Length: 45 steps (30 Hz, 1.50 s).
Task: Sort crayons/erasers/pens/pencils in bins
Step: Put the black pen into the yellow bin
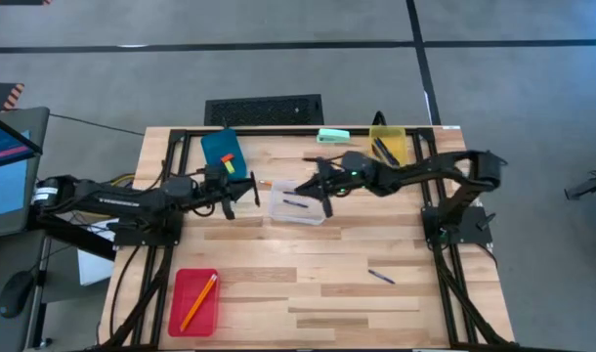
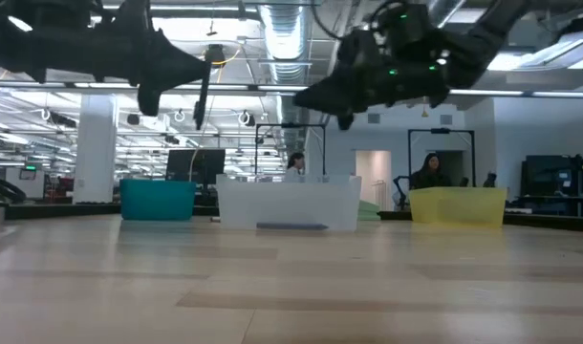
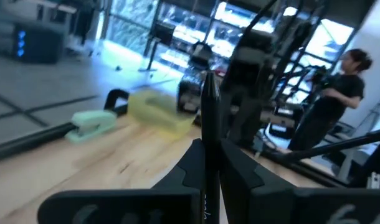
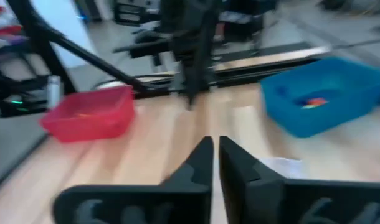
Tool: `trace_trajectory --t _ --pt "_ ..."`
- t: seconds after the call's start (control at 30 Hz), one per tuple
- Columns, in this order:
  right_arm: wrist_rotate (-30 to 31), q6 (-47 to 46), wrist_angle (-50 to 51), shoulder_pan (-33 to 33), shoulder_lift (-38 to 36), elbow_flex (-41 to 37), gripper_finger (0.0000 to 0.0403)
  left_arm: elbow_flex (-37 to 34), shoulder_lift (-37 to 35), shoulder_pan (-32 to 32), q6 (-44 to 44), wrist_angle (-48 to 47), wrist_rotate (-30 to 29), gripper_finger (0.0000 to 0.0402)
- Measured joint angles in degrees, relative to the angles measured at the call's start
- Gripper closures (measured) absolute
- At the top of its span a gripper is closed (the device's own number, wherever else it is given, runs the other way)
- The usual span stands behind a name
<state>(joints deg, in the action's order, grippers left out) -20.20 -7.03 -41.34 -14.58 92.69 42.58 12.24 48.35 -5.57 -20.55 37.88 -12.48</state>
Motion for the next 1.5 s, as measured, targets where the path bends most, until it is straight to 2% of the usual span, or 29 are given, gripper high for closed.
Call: trace_trajectory --t 0.2,0.37,0.57,0.83,1.17,1.5 --pt "-1.6 -4.9 -0.2 2.1 8.2 8.7 0.0289 -0.1 9.9 -2.5 2.5 15.5 4.5 0.0391" --pt "-1.1 -6.5 -2.1 3.7 12.0 14.5 0.0220 -0.1 16.7 -4.2 1.1 23.3 8.3 0.0390" --pt "-0.1 -6.7 -1.8 4.8 15.4 19.0 0.0181 -0.1 21.9 -4.8 0.6 32.1 10.6 0.0390" --pt "5.1 -6.6 -2.0 5.0 16.4 20.6 0.0198 0.0 25.5 -4.8 -0.1 36.8 10.9 0.0390" --pt "5.3 -6.6 -4.6 5.0 16.4 20.6 0.0217 0.9 25.7 -4.7 0.3 37.2 11.0 0.0390" --pt "5.4 -6.6 -7.2 5.0 16.4 20.6 0.0284 1.2 25.7 -4.7 0.6 37.1 11.2 0.0390"
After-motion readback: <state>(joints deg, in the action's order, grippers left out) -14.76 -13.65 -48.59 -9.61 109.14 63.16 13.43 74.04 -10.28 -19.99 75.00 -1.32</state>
